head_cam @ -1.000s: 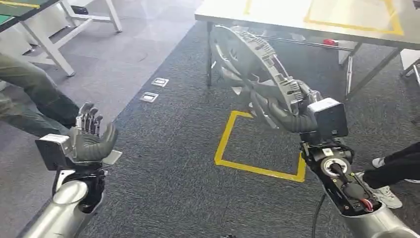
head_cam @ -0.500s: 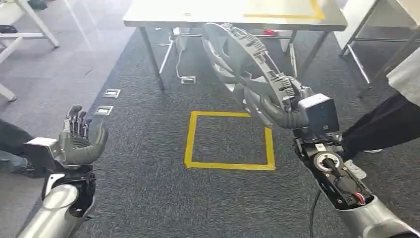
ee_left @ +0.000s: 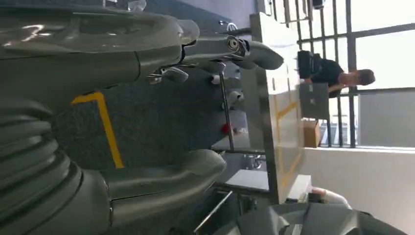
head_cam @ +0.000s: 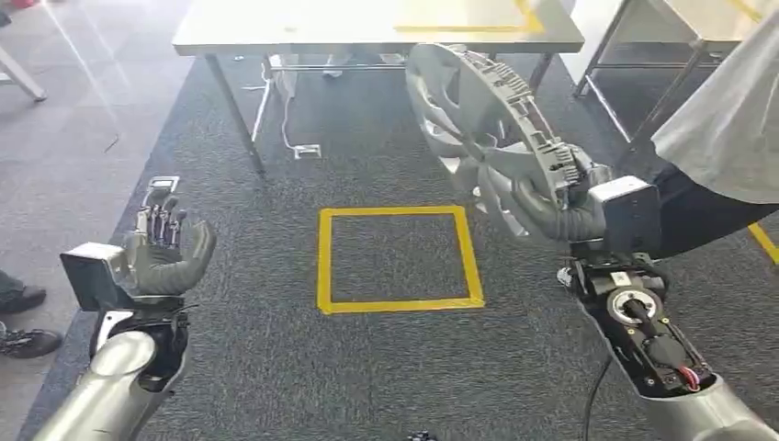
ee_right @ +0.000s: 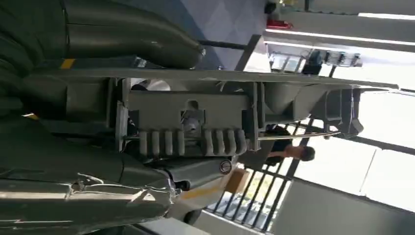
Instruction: Take the parts from the cabinet and place them on the table.
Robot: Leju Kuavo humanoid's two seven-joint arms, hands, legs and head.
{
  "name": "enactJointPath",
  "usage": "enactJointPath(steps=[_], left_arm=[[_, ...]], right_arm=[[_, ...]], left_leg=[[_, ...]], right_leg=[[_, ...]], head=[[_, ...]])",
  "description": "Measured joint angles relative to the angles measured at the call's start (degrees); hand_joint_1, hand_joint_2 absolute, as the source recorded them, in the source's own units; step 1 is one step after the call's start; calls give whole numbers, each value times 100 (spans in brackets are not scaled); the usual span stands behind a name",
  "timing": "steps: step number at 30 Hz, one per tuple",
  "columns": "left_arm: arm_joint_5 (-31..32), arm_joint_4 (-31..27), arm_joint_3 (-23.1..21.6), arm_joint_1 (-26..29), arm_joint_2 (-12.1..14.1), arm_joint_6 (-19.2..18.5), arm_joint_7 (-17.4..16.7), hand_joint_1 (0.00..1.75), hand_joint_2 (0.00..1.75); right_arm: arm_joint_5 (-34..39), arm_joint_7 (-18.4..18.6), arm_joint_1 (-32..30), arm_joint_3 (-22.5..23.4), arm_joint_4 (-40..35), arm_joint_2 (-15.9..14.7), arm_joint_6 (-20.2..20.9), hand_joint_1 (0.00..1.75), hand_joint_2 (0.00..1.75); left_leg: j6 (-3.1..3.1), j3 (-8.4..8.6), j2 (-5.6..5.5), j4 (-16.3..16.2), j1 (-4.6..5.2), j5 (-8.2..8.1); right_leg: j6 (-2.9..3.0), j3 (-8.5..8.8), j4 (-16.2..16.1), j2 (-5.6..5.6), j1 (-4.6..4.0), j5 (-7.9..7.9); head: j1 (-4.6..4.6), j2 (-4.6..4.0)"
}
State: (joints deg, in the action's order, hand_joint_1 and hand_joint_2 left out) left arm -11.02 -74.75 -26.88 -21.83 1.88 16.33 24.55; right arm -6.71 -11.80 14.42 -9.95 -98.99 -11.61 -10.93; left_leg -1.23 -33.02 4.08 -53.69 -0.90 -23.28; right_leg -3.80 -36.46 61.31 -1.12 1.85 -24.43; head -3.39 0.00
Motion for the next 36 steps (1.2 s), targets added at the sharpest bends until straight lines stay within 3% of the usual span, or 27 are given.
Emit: enactJointPath(steps=[1, 2, 3, 4, 6, 8, 9, 11, 12, 13, 15, 16, 17, 19, 21, 22, 23, 24, 26, 27, 28, 29, 31, 32, 34, 35, 36], left_arm=[[0, 0, 0, -19, 0, 2, -11, 0, 175], [0, 0, 0, -37, 2, 20, -13, 0, 175], [2, 0, 0, -48, 4, 35, -18, 0, 175], [2, 0, 0, -51, 4, 37, -22, 0, 175], [9, -2, 0, -54, 4, 48, -39, 0, 175], [24, -7, 0, -69, 9, 61, -55, 0, 175], [26, -9, 0, -65, 13, 70, -72, 0, 175], [37, -7, 0, -38, 26, 81, -109, 0, 175], [39, -7, 0, -28, 28, 85, -118, 0, 175], [39, -7, 0, -22, 35, 90, -122, 0, 175], [42, -15, 0, -25, 37, 101, -136, 0, 175], [44, -26, 0, -32, 37, 101, -136, 0, 175], [44, -31, 0, -42, 42, 101, -136, 0, 175], [55, -35, 0, -45, 39, 101, -138, 0, 175], [59, -44, 0, -49, 39, 103, -142, 0, 175], [63, -59, 0, -55, 31, 103, -144, 0, 175], [68, -70, 0, -52, 18, 109, -149, 0, 175], [74, -70, 0, -55, 17, 109, -151, 0, 175], [74, -70, 0, -22, 17, 114, -160, 0, 175], [74, -70, 0, -7, 20, 114, -164, 0, 175], [74, -70, 0, 10, 20, 116, -173, 0, 175], [72, -70, 0, 17, 17, 116, -173, 0, 175], [81, -70, 0, 14, 17, 131, -171, 0, 175], [96, -72, 0, 14, 17, 160, -166, 0, 175], [109, -83, 0, 8, 17, 170, -155, 0, 175], [107, -83, 0, 15, 20, 175, -157, 0, 175], [105, -83, 0, 19, 20, 175, -159, 0, 175]], right_arm=[[9, 2, 3, 18, -2, 0, 11, 175, 175], [20, 2, 25, 24, -2, 0, 24, 175, 175], [20, 0, 31, 35, -4, 0, 35, 175, 175], [22, 4, 13, 46, -4, 0, 44, 175, 175], [20, 15, -6, 74, -6, 0, 70, 175, 175], [20, 17, 11, 98, -33, 0, 76, 175, 175], [20, 15, 23, 103, -39, 0, 87, 175, 175], [20, 15, 24, 114, -44, 0, 94, 175, 175], [20, 22, 18, 114, -44, 0, 98, 175, 175], [20, 28, 14, 116, -44, 0, 114, 175, 175], [20, 33, 15, 125, -46, 0, 125, 175, 175], [20, 33, 17, 125, -50, 0, 127, 175, 175], [20, 33, 17, 125, -52, 0, 127, 175, 175], [20, 39, 12, 140, -52, 0, 127, 175, 175], [20, 50, -12, 147, -55, 0, 127, 175, 175], [20, 55, -36, 168, -70, -9, 120, 175, 175], [7, 54, -39, 177, -92, -9, 107, 175, 175], [-24, 55, -26, 179, -94, -9, 100, 175, 175], [-57, 48, -43, 171, -98, -7, 92, 175, 175], [-63, 50, -50, 173, -98, -7, 90, 175, 175], [-63, 63, -59, 175, -98, -7, 83, 175, 175], [-63, 68, -69, 175, -98, -7, 81, 175, 175], [-72, 68, -60, 177, -109, -7, 76, 175, 175], [-81, 72, -63, 179, -114, -7, 76, 175, 175], [-87, 74, -68, 177, -140, -7, 76, 175, 175], [-92, 81, -83, 171, -140, -2, 76, 175, 175], [-120, 96, -98, 168, -140, -2, 76, 175, 175]], left_leg=[[49, 14, 50, -48, 11, -46], [85, -4, 94, -93, 60, -68], [100, -27, 129, -129, 86, -63], [107, -15, 194, -138, 98, -63], [158, 15, 347, -132, 80, -91], [207, -126, -174, -500, 3, -379], [209, -363, -296, -997, 0, -626], [222, -875, -356, -1990, 3, -989], [208, -1011, -364, -2197, 7, -994], [172, -994, -368, -2091, 19, -853], [60, -579, -445, -1154, 59, -305], [-11, -305, -603, -583, 77, -53], [-88, -170, -882, -269, 82, -39], [-35, -127, -725, -185, 102, -20], [-55, -106, -639, -129, 90, -6], [-57, -61, -550, -27, 20, 44], [-83, -29, -534, 7, 20, 54], [-88, -23, -502, 10, 26, 55], [-87, -24, -438, 6, 31, 49], [-85, -26, -415, 1, 27, 45], [-73, -22, -394, -4, 18, 36], [-53, -19, -379, -18, 5, 23], [19, -8, -360, -98, -32, -31], [57, -17, -348, -108, -18, -56], [121, -93, -352, -173, 19, -34], [102, -101, -354, -209, 41, -84], [19, -112, -351, -199, 30, -26]], right_leg=[[-37, 232, -514, -271, -5, 132], [-8, 342, -581, -391, -127, 39], [135, 308, -573, -316, -74, 47], [167, 284, -561, -245, -80, 55], [241, 278, -552, -90, -93, 65], [342, 283, -572, 34, -62, 90], [375, 274, -572, 106, -59, 96], [401, 260, -572, 255, -81, 107], [407, 258, -572, 337, -98, 111], [414, 260, -572, 428, -114, 116], [418, 268, -572, 601, -143, 122], [413, 270, -572, 680, -144, 127], [403, 251, -571, 732, -140, 131], [357, 209, -563, 847, -111, 141], [283, 201, -604, 941, -97, 170], [281, 170, -588, 854, -110, 134], [246, 93, -421, 520, -155, -26], [218, -50, -47, 315, -143, -253], [158, -464, 941, 166, -86, -671], [127, -574, 1212, 156, -61, -733], [102, -548, 1172, 147, -31, -651], [72, -377, 856, 141, -6, -450], [15, 208, -262, 96, 33, 74], [-13, 332, -492, 70, 14, -86], [104, 373, -516, 112, -24, -64], [103, 370, -546, 118, -1, -51], [111, 369, -546, 137, -11, -46]], head=[[-24, 0], [-88, 0], [-86, 0], [0, 0], [33, 0], [87, 0], [136, 0], [225, 0], [253, 0], [262, 0], [284, 0], [293, 0], [284, 0], [271, 0], [297, 0], [315, 0], [254, 0], [175, 0], [138, 0], [124, 0], [81, 0], [54, 0], [13, 0], [-11, 0], [-24, 0], [33, 0], [56, 0]])
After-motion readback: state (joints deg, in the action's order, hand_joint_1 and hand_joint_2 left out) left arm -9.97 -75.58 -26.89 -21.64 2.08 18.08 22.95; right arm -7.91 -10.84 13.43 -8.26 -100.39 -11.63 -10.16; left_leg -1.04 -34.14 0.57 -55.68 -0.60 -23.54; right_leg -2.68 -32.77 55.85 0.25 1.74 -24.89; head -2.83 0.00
